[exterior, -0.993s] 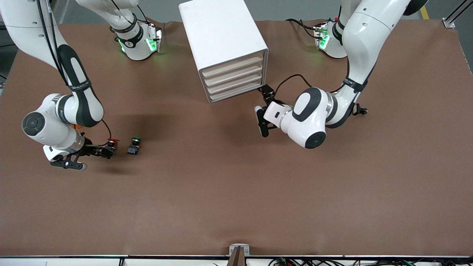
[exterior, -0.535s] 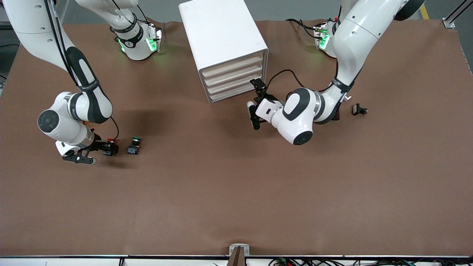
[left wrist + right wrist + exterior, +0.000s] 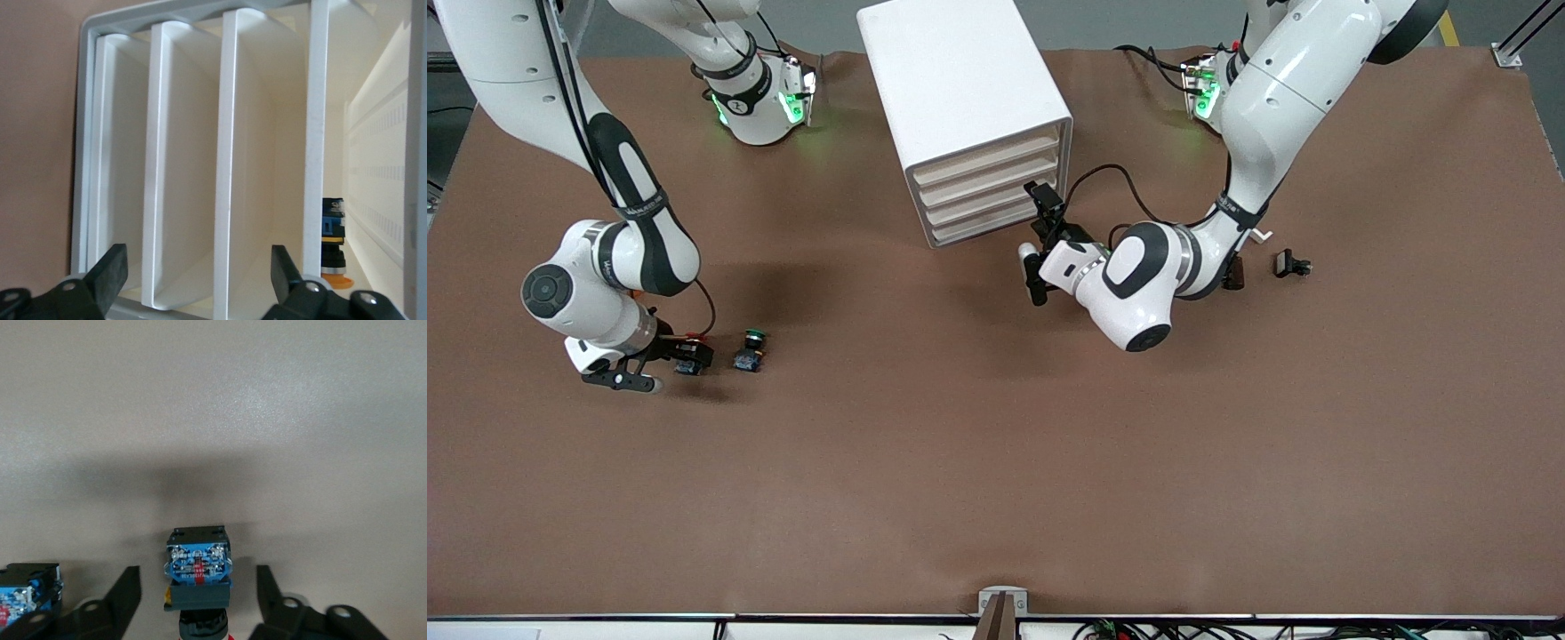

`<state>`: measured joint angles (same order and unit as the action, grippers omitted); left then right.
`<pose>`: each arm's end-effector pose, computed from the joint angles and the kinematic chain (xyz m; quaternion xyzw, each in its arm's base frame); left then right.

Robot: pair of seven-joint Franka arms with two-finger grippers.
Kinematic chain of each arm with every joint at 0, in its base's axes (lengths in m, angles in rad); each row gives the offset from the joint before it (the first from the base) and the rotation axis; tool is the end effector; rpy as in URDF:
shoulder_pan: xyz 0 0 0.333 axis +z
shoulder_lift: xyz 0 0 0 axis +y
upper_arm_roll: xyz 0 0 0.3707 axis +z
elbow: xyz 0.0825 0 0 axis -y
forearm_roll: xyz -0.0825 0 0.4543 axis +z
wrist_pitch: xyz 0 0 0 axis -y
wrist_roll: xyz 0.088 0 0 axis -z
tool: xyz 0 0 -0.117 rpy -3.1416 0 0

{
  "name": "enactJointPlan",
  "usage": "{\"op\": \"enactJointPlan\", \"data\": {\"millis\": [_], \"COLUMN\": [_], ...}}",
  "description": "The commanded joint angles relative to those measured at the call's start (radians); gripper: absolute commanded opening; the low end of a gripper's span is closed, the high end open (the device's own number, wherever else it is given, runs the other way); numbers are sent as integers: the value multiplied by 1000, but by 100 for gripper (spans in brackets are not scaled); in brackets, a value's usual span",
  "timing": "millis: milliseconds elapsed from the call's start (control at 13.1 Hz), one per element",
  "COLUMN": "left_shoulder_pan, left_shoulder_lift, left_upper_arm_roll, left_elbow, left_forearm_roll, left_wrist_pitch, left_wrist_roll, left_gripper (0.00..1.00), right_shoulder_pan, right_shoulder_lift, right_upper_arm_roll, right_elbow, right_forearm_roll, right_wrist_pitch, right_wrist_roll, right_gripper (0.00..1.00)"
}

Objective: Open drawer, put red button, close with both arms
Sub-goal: 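Pull the drawer open with the left gripper while the right gripper carries the button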

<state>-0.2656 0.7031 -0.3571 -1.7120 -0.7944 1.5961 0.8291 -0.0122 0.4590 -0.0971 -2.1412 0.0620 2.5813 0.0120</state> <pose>0.5158 -0.4453 0.2002 0.6972 -0.4207 -0.3015 0.4961 0.6252 -0.0703 0.1647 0.9966 -0.0821 -0.0082 0.0049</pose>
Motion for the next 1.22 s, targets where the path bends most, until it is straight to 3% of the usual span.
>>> {"op": "enactJointPlan", "data": {"millis": [0, 535, 611, 840, 1145], "left_shoulder_pan": [5, -50, -55, -69, -92], "left_shoulder_lift": [-5, 9, 9, 6, 3], "left_upper_arm_roll": [-23, -23, -23, -25, -25], "left_elbow": [-17, -26, -31, -31, -31], "left_forearm_roll": [-22, -25, -25, -25, -39], "left_wrist_pitch": [-13, -13, -12, -11, -5], "left_wrist_roll": [-4, -2, -2, -2, -2], "left_gripper": [71, 68, 63, 35, 29], "right_shoulder_pan": [1, 1, 1, -2, -12], "right_shoulder_lift": [3, -11, -17, -45, -63], "right_upper_arm_roll": [0, 0, 0, -1, -6], "right_elbow": [0, 18, 20, 65, 225], "right_forearm_roll": [41, 41, 42, 41, 41], "right_wrist_pitch": [13, -3, -3, -116, -384], "right_wrist_roll": [14, 20, 29, 51, 84], "right_gripper": [0, 0, 0, 0, 0]}}
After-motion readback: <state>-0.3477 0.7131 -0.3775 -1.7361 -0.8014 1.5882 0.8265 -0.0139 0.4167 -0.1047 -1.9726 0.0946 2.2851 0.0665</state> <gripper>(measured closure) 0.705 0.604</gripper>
